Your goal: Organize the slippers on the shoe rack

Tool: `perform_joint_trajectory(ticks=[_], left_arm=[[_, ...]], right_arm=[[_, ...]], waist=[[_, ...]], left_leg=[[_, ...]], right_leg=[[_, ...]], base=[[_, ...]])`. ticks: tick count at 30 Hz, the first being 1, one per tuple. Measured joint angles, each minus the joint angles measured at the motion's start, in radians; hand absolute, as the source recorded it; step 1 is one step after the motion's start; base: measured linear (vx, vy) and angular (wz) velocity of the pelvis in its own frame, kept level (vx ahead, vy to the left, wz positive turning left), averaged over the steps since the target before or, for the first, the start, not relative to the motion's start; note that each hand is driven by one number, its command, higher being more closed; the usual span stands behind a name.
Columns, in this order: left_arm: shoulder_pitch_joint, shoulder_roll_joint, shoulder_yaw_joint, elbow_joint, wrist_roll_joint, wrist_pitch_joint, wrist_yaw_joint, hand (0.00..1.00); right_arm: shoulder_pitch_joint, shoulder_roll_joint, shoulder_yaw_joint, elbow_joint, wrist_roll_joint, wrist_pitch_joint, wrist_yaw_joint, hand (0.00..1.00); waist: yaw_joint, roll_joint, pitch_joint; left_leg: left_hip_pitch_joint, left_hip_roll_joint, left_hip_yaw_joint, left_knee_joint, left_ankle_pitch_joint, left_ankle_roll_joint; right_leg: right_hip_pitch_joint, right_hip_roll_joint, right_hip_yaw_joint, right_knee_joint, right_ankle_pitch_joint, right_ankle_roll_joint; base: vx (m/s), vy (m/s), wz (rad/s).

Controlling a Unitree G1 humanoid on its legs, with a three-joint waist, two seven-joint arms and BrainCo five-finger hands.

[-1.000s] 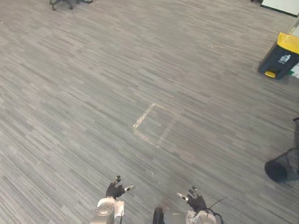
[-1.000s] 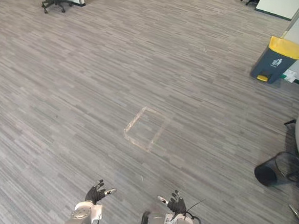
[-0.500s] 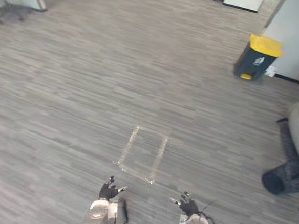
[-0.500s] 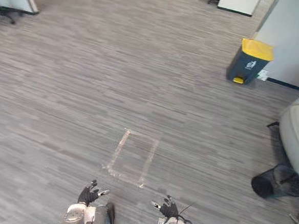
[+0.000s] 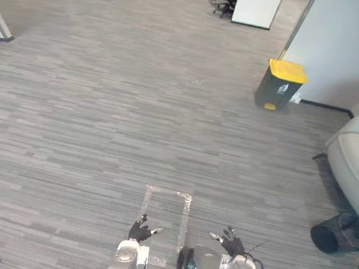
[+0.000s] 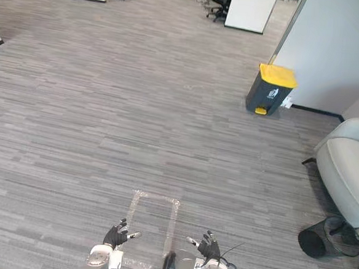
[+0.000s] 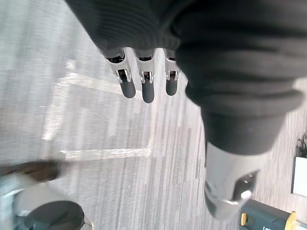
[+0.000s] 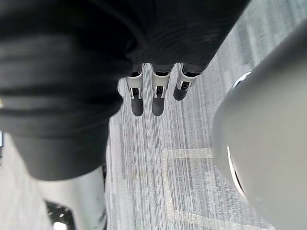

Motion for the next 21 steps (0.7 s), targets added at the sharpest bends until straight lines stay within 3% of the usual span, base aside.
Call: perform_joint_trajectory(ticks=[2,3,4,5,7,10,12,14,15,16,17,18,21], left_arm=[[-0.009,0.0,0.008,0.001,0.003,0.003,-0.01,0.0],[-0.009,0.001,0.013,0.0,0.005,0.003,-0.012,0.0],[-0.005,0.003,0.019,-0.01,0.009,0.002,-0.012,0.0],[-0.002,0.006,0.019,-0.012,0.011,0.001,-0.013,0.0],[0.023,0.004,0.018,-0.033,0.015,0.001,-0.014,0.0],[0.051,-0.004,0.018,-0.048,0.017,0.002,-0.014,0.0],[0.062,-0.023,0.023,-0.048,0.018,0.004,-0.014,0.0],[0.053,-0.023,0.021,-0.05,0.018,0.002,-0.013,0.0],[0.052,-0.023,0.013,-0.044,0.018,0.001,-0.014,0.0],[0.053,-0.023,0.006,-0.034,0.018,0.001,-0.014,0.0],[0.048,-0.006,0.017,-0.009,0.017,0.003,-0.012,0.0],[0.04,0.007,0.019,-0.006,0.018,0.003,-0.011,0.0],[0.031,0.011,0.014,-0.003,0.018,0.003,-0.012,0.0]], right_arm=[[-0.01,-0.007,0.0,0.0,0.001,0.008,0.0,0.0],[-0.008,-0.006,0.01,0.002,0.001,0.013,0.0,0.0],[-0.004,-0.005,0.033,0.002,0.002,0.014,-0.001,0.0],[-0.003,-0.002,0.049,0.003,0.003,0.014,-0.001,0.0],[-0.009,0.003,0.073,0.004,0.004,0.014,-0.001,0.0],[-0.001,0.006,0.076,0.003,0.006,0.015,-0.002,0.0],[-0.005,0.008,0.067,0.002,0.006,0.018,-0.011,0.0],[-0.012,0.014,0.064,0.001,0.009,0.017,-0.02,0.0],[-0.002,0.012,0.062,0.001,0.01,0.016,-0.022,0.0],[0.008,0.004,0.062,-0.005,0.01,0.016,-0.022,0.0],[0.009,0.009,0.058,0.011,0.011,0.02,-0.024,0.0],[0.031,0.019,0.056,0.01,0.011,0.019,-0.024,0.0],[0.046,0.025,0.062,0.006,0.012,0.019,-0.022,0.0]], waist=[[-0.008,0.027,0.015],[-0.008,0.028,0.017],[-0.002,0.026,0.018],[0.005,0.024,0.019],[0.012,0.008,0.019],[0.035,-0.001,0.019],[0.053,-0.009,0.022],[0.056,-0.02,0.023],[0.055,-0.011,0.017],[0.055,0.027,0.0],[0.051,0.013,-0.004],[0.043,-0.012,-0.008],[0.05,-0.035,-0.022]], left_leg=[[-0.082,0.063,-0.035,0.278,0.059,-0.011],[-0.139,0.095,-0.066,0.451,0.14,-0.009],[-0.222,0.143,-0.087,0.672,0.165,-0.022],[-0.276,0.175,-0.085,0.794,0.162,-0.018],[-0.363,0.209,-0.061,0.863,0.15,0.001],[-0.459,0.198,-0.063,0.776,0.088,0.022],[-0.496,0.137,-0.139,0.572,0.046,0.022],[-0.512,0.052,-0.273,0.38,0.047,0.01],[-0.511,0.02,-0.377,0.238,0.095,0.005],[-0.511,0.034,-0.419,0.171,0.204,0.016],[-0.505,0.032,-0.394,0.198,0.164,-0.025],[-0.485,0.018,-0.359,0.182,0.153,-0.006],[-0.459,0.011,-0.263,0.17,0.118,0.026]], right_leg=[[0.084,0.045,0.013,-0.042,-0.033,-0.01],[0.136,0.066,0.031,-0.084,-0.036,-0.014],[0.21,0.096,0.07,-0.139,-0.041,-0.023],[0.263,0.116,0.114,-0.172,-0.048,-0.033],[0.34,0.134,0.203,-0.227,-0.058,-0.042],[0.418,0.134,0.346,-0.273,-0.056,-0.039],[0.453,0.122,0.451,-0.275,-0.057,-0.03],[0.473,0.096,0.524,-0.271,-0.083,0.021],[0.469,0.099,0.565,-0.259,-0.104,0.057],[0.47,0.119,0.583,-0.251,-0.124,0.086],[0.477,0.106,0.62,-0.224,-0.155,0.109],[0.463,0.081,0.627,-0.197,-0.156,0.115],[0.421,0.056,0.676,-0.152,-0.145,0.141]], base=[[0.64,-0.168,-0.3],[0.55,-0.116,-0.68],[0.52,-0.063,-1.01],[0.49,-0.01,-1.16],[0.55,0.032,-1.3],[0.38,0.096,-1.43],[0.36,0.216,-1.57],[0.26,0.266,-1.32],[0.33,0.401,-1.45],[0.33,0.436,-1.49],[0.34,0.42,-1.06],[0.27,0.325,-0.82],[0.18,0.295,-0.82]])
